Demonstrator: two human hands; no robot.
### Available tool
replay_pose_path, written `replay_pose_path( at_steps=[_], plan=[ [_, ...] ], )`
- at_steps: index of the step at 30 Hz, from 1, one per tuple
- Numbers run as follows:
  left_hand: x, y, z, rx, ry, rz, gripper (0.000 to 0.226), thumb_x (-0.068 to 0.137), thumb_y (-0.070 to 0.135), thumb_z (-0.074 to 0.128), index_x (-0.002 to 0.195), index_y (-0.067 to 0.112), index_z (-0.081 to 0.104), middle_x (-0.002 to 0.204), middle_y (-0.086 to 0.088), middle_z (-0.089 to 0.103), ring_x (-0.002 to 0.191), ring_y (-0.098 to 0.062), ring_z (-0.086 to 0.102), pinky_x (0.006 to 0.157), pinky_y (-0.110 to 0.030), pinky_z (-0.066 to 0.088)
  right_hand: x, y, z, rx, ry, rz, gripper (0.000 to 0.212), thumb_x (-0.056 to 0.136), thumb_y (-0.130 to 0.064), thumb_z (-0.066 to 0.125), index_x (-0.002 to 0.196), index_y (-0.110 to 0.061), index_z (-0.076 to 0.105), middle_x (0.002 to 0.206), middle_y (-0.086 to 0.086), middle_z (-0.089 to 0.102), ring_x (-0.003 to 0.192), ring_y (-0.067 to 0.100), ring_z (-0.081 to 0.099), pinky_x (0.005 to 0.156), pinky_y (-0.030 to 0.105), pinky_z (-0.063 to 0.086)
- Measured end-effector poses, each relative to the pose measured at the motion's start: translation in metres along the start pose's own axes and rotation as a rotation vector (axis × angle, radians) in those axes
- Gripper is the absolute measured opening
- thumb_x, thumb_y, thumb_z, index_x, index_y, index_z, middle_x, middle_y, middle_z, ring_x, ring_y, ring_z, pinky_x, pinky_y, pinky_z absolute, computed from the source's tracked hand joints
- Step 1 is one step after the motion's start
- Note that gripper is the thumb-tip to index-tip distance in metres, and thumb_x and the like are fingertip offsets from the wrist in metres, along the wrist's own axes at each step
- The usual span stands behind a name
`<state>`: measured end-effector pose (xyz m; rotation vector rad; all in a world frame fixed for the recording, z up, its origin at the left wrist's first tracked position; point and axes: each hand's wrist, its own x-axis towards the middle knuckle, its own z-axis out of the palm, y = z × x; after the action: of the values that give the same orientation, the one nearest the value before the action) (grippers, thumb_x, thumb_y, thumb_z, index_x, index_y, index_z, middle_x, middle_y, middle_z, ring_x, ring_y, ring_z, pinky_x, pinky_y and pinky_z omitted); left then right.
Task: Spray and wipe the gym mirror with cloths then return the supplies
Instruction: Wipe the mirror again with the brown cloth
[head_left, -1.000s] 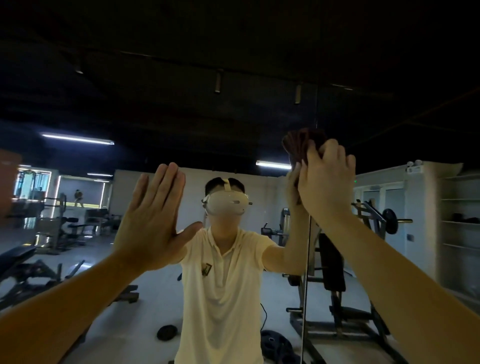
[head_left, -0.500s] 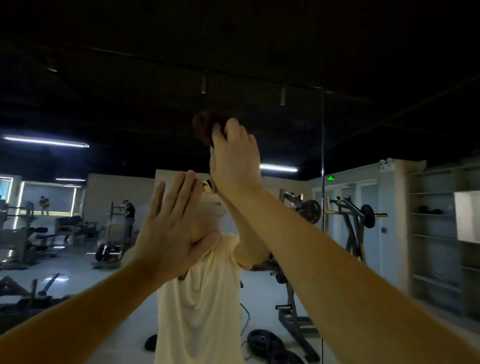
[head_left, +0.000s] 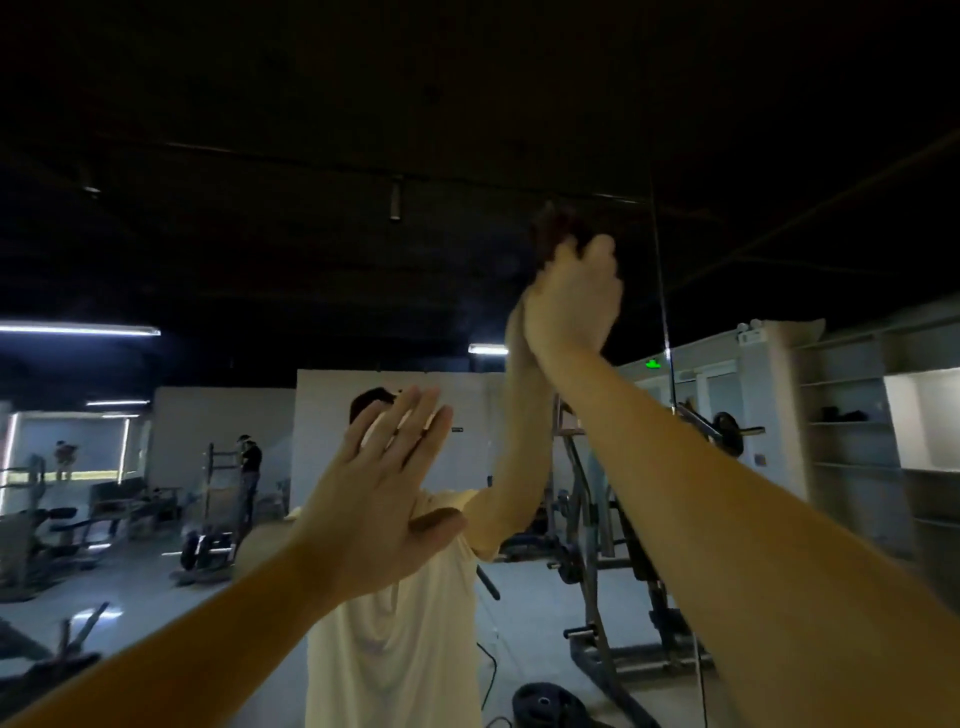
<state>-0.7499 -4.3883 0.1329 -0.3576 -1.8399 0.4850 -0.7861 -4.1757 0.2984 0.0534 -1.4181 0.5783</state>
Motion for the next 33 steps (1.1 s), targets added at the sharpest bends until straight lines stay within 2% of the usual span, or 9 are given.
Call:
replay_pose_path(
  at_steps=[4, 7, 13, 16, 21, 26, 28, 30, 33],
  plan=[
    [-0.001, -0.003, -0.004, -0.007, -0.002, 0.010, 0.092, 0.100, 0.072, 0.035, 0.165, 0.008, 0.022, 0.173, -0.013, 0.012, 0.161, -0.029, 0.009, 0.128, -0.052, 0.019, -0.044, -0.024, -0.006, 0.105, -0.182, -0.478, 0.040, 0.095, -0.018, 0.068, 0.134, -0.011, 0.060, 0.124, 0.013, 0.054, 0.101, 0.027, 0.058, 0.086, 0.038, 0.053],
    [0.000, 0.002, -0.002, -0.033, 0.015, -0.011, 0.092, 0.100, 0.072, 0.036, 0.164, 0.007, 0.025, 0.173, -0.014, 0.014, 0.161, -0.030, 0.012, 0.126, -0.055, 0.023, -0.027, 0.020, -0.020, -0.046, -0.253, -0.809, 0.050, 0.095, -0.023, 0.067, 0.142, -0.014, 0.056, 0.119, 0.014, 0.054, 0.100, 0.031, 0.055, 0.084, 0.042, 0.047],
    [-0.002, 0.002, 0.001, -0.006, 0.001, -0.013, 0.097, 0.098, 0.076, 0.031, 0.164, 0.006, 0.018, 0.173, -0.016, 0.012, 0.161, -0.032, 0.010, 0.126, -0.057, 0.020, 0.020, 0.108, -0.026, -0.240, -0.120, -0.087, 0.032, 0.102, -0.026, 0.053, 0.130, -0.013, 0.060, 0.125, 0.016, 0.051, 0.110, 0.035, 0.055, 0.096, 0.046, 0.045],
    [-0.003, 0.004, 0.002, 0.005, -0.002, -0.009, 0.101, 0.097, 0.079, 0.030, 0.165, 0.006, 0.013, 0.173, -0.016, 0.007, 0.161, -0.031, 0.004, 0.127, -0.055, 0.014, -0.007, 0.064, -0.018, -0.153, -0.117, -0.002, 0.039, 0.099, -0.026, 0.058, 0.136, -0.013, 0.057, 0.131, 0.014, 0.049, 0.114, 0.032, 0.053, 0.099, 0.044, 0.046],
    [-0.004, 0.003, -0.001, -0.033, 0.017, 0.011, 0.100, 0.099, 0.073, 0.035, 0.164, 0.002, 0.010, 0.173, -0.017, 0.003, 0.161, -0.030, 0.001, 0.129, -0.052, 0.008, -0.104, 0.018, -0.023, 0.030, -0.235, -0.372, 0.057, 0.089, -0.018, 0.072, 0.143, -0.012, 0.053, 0.123, 0.015, 0.051, 0.104, 0.030, 0.053, 0.086, 0.042, 0.052],
    [-0.023, 0.010, 0.002, -0.011, 0.033, -0.018, 0.095, 0.102, 0.067, 0.040, 0.162, 0.000, 0.012, 0.172, -0.021, 0.010, 0.161, -0.033, 0.007, 0.129, -0.056, 0.016, -0.165, 0.105, -0.046, -0.032, -0.477, -0.967, 0.072, 0.075, -0.027, 0.084, 0.141, -0.015, 0.057, 0.120, 0.012, 0.052, 0.109, 0.030, 0.052, 0.094, 0.048, 0.052],
    [-0.034, 0.016, 0.005, -0.012, 0.036, -0.037, 0.093, 0.102, 0.065, 0.040, 0.162, 0.001, 0.011, 0.171, -0.022, 0.010, 0.161, -0.034, 0.008, 0.128, -0.058, 0.017, -0.148, 0.139, -0.058, -0.116, -0.515, -1.052, 0.068, 0.079, -0.040, 0.079, 0.140, -0.017, 0.058, 0.121, 0.013, 0.055, 0.110, 0.032, 0.057, 0.095, 0.049, 0.051],
    [-0.044, 0.025, 0.009, -0.017, 0.032, -0.058, 0.091, 0.103, 0.063, 0.039, 0.163, 0.002, 0.009, 0.171, -0.023, 0.010, 0.160, -0.035, 0.008, 0.127, -0.060, 0.019, -0.117, 0.152, -0.061, -0.150, -0.450, -0.857, 0.047, 0.094, -0.041, 0.061, 0.137, -0.021, 0.059, 0.119, 0.011, 0.059, 0.106, 0.025, 0.057, 0.092, 0.042, 0.050],
    [-0.063, 0.038, 0.018, -0.056, 0.055, -0.107, 0.090, 0.103, 0.058, 0.042, 0.165, 0.002, 0.007, 0.172, -0.021, 0.008, 0.161, -0.035, 0.008, 0.127, -0.060, 0.019, -0.066, 0.146, -0.047, -0.201, -0.252, -0.272, 0.037, 0.103, -0.028, 0.051, 0.139, -0.019, 0.056, 0.123, 0.012, 0.052, 0.107, 0.023, 0.049, 0.092, 0.037, 0.043]
  ],
)
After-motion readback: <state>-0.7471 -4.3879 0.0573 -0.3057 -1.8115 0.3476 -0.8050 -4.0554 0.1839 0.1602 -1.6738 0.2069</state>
